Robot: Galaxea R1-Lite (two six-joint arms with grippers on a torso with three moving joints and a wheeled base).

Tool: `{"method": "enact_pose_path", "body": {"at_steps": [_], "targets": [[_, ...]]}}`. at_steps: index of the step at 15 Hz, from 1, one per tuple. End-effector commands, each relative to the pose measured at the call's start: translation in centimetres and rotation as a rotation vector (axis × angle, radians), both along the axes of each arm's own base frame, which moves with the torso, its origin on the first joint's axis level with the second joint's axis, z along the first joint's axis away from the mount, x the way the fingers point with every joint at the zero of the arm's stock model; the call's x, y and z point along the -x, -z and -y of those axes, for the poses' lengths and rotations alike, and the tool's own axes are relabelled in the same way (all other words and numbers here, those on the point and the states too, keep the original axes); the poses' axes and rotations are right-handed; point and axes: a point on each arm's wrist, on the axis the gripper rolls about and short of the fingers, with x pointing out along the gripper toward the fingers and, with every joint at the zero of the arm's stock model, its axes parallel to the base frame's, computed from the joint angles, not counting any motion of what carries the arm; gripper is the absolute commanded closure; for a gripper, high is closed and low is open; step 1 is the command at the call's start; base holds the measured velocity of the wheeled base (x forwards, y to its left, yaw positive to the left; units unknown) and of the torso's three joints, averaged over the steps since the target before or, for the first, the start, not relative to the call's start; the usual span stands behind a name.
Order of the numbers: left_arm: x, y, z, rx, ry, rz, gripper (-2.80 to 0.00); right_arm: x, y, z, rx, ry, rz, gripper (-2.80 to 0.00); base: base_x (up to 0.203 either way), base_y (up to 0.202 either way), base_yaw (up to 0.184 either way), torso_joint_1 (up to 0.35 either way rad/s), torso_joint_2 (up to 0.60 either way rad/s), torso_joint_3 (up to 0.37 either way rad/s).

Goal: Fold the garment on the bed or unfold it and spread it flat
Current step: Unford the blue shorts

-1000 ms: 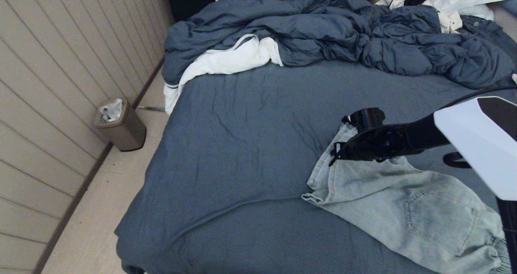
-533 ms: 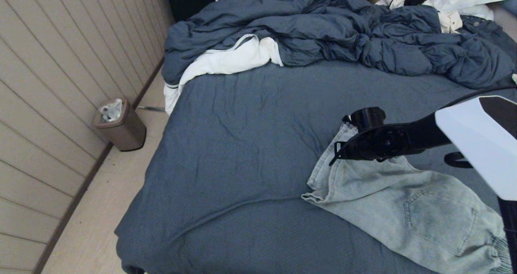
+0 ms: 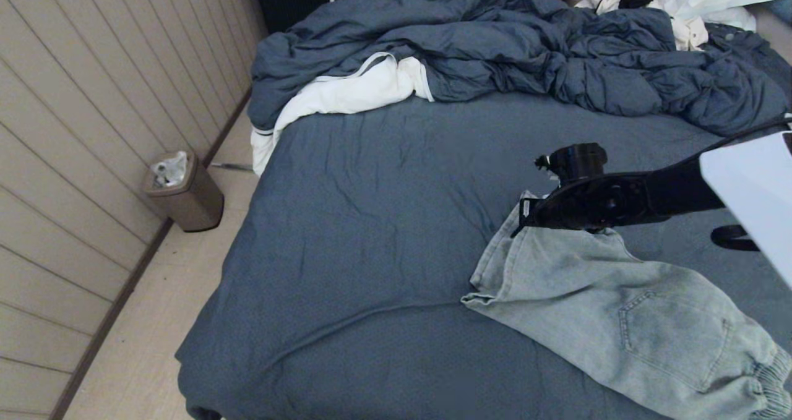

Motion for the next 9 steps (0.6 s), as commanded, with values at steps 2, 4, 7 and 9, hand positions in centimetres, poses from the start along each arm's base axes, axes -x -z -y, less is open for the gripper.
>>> {"method": "enact_pose_path", "body": {"at_steps": [2, 4, 7, 9], "targets": [[0.0, 0.0, 0.0, 0.002, -0.001, 0.000, 0.00, 1.1, -2.9, -0.2, -0.006, -0.005, 0.067, 0.00, 0.000, 0.000, 0.000, 0.000, 0.00, 0.000], [0.0, 0.0, 0.0, 0.002, -0.002, 0.001, 0.00, 0.5, -3.9, 0.0, -0.005, 0.003, 0.105, 0.00, 0.000, 0.000, 0.000, 0.000, 0.00, 0.000], [0.0, 0.0, 0.0, 0.001, -0.003, 0.000, 0.00, 1.1, -5.6, 0.2, -0.008, 0.005, 0.128, 0.00, 0.000, 0.000, 0.000, 0.000, 0.00, 0.000], [0.0, 0.0, 0.0, 0.001, -0.001, 0.001, 0.00, 1.3, -6.6, 0.1, -0.011, 0.004, 0.158, 0.00, 0.000, 0.000, 0.000, 0.000, 0.00, 0.000]]}}
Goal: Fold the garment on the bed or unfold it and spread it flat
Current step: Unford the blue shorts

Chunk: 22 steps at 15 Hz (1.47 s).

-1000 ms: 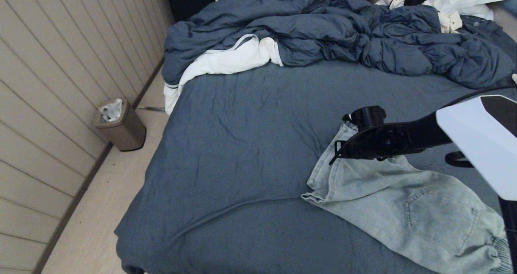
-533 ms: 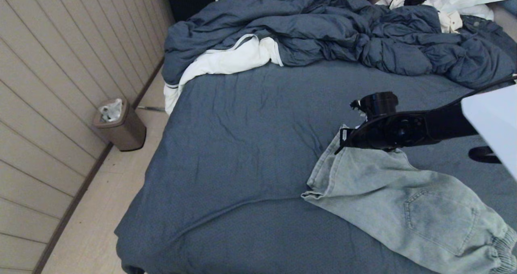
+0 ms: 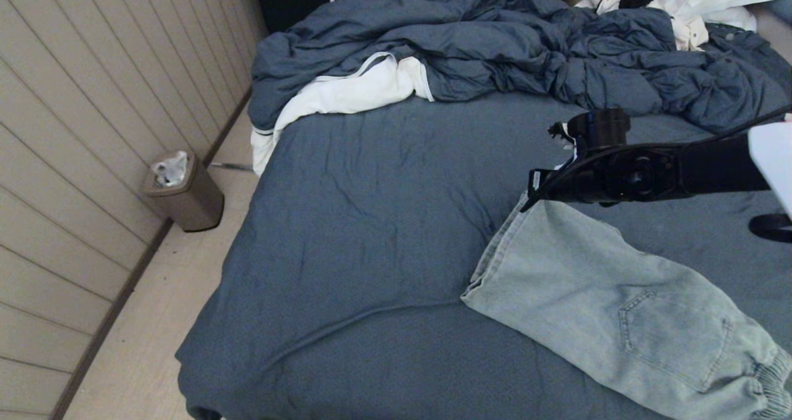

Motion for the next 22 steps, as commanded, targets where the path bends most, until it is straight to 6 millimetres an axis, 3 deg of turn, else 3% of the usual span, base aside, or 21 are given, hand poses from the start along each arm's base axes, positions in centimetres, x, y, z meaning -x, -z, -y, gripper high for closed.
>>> {"method": "enact_pose_path", "body": {"at_steps": [1, 11, 15, 16, 17, 22], "targets": [[0.0, 0.0, 0.0, 0.001, 0.001, 0.001, 0.00, 0.2, -1.7, 0.0, -0.006, 0.001, 0.051, 0.00, 0.000, 0.000, 0.000, 0.000, 0.00, 0.000], [0.0, 0.0, 0.0, 0.002, -0.001, -0.001, 0.00, -5.3, 0.0, 2.1, 0.029, 0.144, 0.118, 0.00, 0.000, 0.000, 0.000, 0.000, 0.00, 0.000], [0.0, 0.0, 0.0, 0.001, -0.001, -0.001, 0.00, -6.1, 0.6, 2.3, 0.033, 0.152, 0.119, 0.00, 0.000, 0.000, 0.000, 0.000, 0.00, 0.000], [0.0, 0.0, 0.0, 0.001, -0.001, -0.002, 0.00, -6.1, 0.7, 2.4, 0.035, 0.162, 0.118, -0.98, 0.000, 0.000, 0.000, 0.000, 0.00, 0.000], [0.0, 0.0, 0.0, 0.001, -0.001, -0.001, 0.00, -6.0, 0.5, 2.5, 0.039, 0.168, 0.122, -2.80, 0.000, 0.000, 0.000, 0.000, 0.00, 0.000], [0.0, 0.0, 0.0, 0.001, -0.001, -0.001, 0.00, -5.3, -0.8, 3.1, 0.037, 0.173, 0.140, -2.80, 0.000, 0.000, 0.000, 0.000, 0.00, 0.000]]}}
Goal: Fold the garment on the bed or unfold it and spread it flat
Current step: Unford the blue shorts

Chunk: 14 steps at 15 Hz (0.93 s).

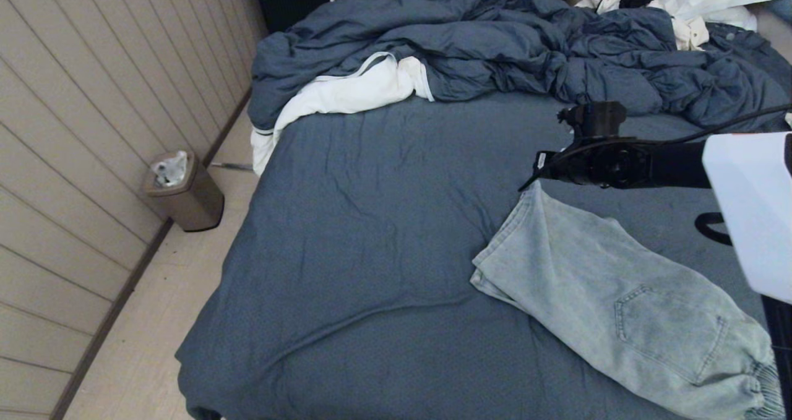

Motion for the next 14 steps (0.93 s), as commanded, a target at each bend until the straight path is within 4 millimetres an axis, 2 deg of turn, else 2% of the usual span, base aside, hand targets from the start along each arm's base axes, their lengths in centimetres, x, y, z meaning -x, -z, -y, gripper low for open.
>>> {"method": "enact_pose_path", "body": {"at_steps": [1, 4, 7, 9, 11, 14], "targets": [[0.0, 0.0, 0.0, 0.001, -0.001, 0.001, 0.00, 0.5, -0.9, 0.1, -0.005, 0.004, 0.017, -2.80, 0.000, 0.000, 0.000, 0.000, 0.00, 0.000], [0.0, 0.0, 0.0, 0.001, -0.001, 0.003, 0.00, 2.2, -2.0, 0.1, -0.012, -0.008, 0.010, -2.80, 0.000, 0.000, 0.000, 0.000, 0.00, 0.000], [0.0, 0.0, 0.0, -0.002, -0.001, 0.002, 0.00, 6.1, -2.7, -0.1, -0.034, -0.080, -0.083, -2.80, 0.000, 0.000, 0.000, 0.000, 0.00, 0.000], [0.0, 0.0, 0.0, -0.001, -0.001, 0.002, 0.00, 9.4, -1.9, -0.5, -0.051, -0.163, -0.250, -2.80, 0.000, 0.000, 0.000, 0.000, 0.00, 0.000], [0.0, 0.0, 0.0, 0.001, -0.001, 0.003, 0.00, 11.4, -1.0, -0.7, -0.053, -0.221, -0.340, -2.80, 0.000, 0.000, 0.000, 0.000, 0.00, 0.000], [0.0, 0.0, 0.0, 0.004, -0.004, 0.004, 0.00, 13.4, 0.3, -2.6, -0.026, -0.296, -0.413, -2.80, 0.000, 0.000, 0.000, 0.000, 0.00, 0.000]]}}
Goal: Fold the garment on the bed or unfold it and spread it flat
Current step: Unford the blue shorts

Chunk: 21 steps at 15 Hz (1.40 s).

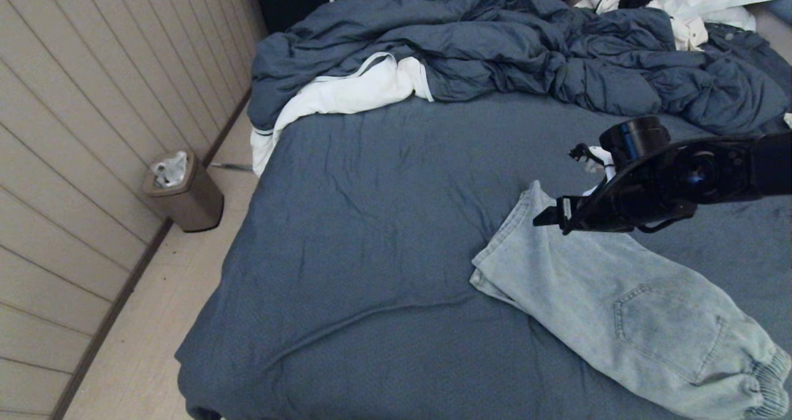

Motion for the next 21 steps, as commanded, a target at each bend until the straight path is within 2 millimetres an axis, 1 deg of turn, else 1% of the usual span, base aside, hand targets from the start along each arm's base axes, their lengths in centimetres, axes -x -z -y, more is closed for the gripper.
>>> {"method": "enact_pose_path", "body": {"at_steps": [1, 4, 6, 7, 9, 12, 13, 14, 17, 21], "targets": [[0.0, 0.0, 0.0, -0.001, 0.000, 0.000, 0.00, 2.0, 0.4, -1.6, 0.026, -0.074, -0.032, -2.80, 0.000, 0.000, 0.000, 0.000, 0.00, 0.000], [0.0, 0.0, 0.0, -0.009, 0.004, -0.004, 0.00, 2.5, 1.7, -3.0, 0.045, -0.125, -0.076, -2.80, 0.000, 0.000, 0.000, 0.000, 0.00, 0.000], [0.0, 0.0, 0.0, -0.049, 0.009, -0.007, 0.00, 2.5, 2.2, -4.0, 0.051, -0.150, -0.091, -2.80, 0.000, 0.000, 0.000, 0.000, 0.00, 0.000], [0.0, 0.0, 0.0, -0.068, 0.016, -0.007, 0.00, 2.5, 2.3, -4.1, 0.057, -0.149, -0.094, -2.80, 0.000, 0.000, 0.000, 0.000, 0.00, 0.000], [0.0, 0.0, 0.0, -0.068, 0.016, -0.007, 0.00, 2.6, 1.9, -4.1, 0.077, -0.130, -0.078, -2.80, 0.000, 0.000, 0.000, 0.000, 0.00, 0.000], [0.0, 0.0, 0.0, -0.068, 0.016, -0.007, 0.00, 3.4, 1.9, -4.2, 0.083, -0.139, -0.085, -2.80, 0.000, 0.000, 0.000, 0.000, 0.00, 0.000], [0.0, 0.0, 0.0, -0.068, 0.016, -0.007, 0.00, 3.5, 2.0, -4.1, 0.085, -0.140, -0.092, -1.99, 0.000, 0.000, 0.000, 0.000, 0.00, 0.000], [0.0, 0.0, 0.0, -0.068, 0.016, -0.007, 0.00, 3.7, 2.5, -4.1, 0.093, -0.145, -0.105, 0.00, 0.000, 0.000, 0.000, 0.000, 0.00, 0.000], [0.0, 0.0, 0.0, -0.068, 0.016, -0.007, 0.00, 3.8, 3.2, -4.1, 0.107, -0.158, -0.127, 0.00, 0.000, 0.000, 0.000, 0.000, 0.00, 0.000], [0.0, 0.1, 0.0, -0.070, 0.016, -0.005, 0.00, 3.9, 2.9, -4.1, 0.104, -0.148, -0.115, 0.00, 0.000, 0.000, 0.000, 0.000, 0.00, 0.000]]}}
